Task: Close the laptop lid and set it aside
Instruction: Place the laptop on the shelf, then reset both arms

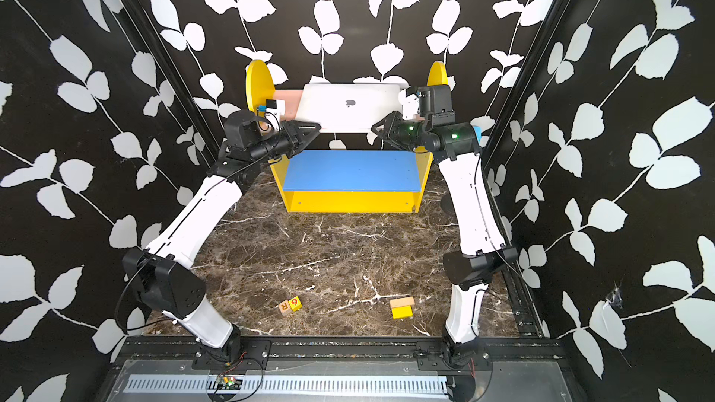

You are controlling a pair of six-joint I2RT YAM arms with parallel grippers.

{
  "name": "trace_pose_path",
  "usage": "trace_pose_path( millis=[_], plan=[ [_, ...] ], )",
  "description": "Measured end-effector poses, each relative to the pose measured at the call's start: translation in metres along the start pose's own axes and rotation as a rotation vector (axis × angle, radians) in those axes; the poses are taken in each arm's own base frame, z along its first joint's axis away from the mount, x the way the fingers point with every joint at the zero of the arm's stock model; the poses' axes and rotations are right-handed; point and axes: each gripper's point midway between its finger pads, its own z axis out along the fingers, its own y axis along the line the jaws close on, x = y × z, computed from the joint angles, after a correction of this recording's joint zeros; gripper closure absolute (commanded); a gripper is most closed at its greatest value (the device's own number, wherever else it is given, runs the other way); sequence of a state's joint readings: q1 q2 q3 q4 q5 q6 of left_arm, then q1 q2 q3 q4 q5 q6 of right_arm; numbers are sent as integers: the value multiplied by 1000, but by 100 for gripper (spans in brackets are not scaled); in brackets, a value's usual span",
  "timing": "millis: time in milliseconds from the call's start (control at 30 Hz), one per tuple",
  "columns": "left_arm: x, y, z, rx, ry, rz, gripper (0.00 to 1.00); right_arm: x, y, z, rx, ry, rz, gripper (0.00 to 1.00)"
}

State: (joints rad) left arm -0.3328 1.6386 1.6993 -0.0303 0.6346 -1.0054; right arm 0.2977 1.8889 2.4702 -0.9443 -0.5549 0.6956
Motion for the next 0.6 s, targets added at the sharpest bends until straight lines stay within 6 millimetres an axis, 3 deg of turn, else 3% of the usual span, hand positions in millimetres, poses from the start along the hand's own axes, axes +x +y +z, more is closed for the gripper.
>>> trace_pose_path(
  millis=[300, 600],
  plan=[
    [8, -22, -25, 21, -14, 32, 61, 17, 3, -19, 2, 3, -22, 58],
    [17, -48, -57, 42, -35, 130, 45, 36, 1, -43, 25, -16, -72, 48]
  ],
)
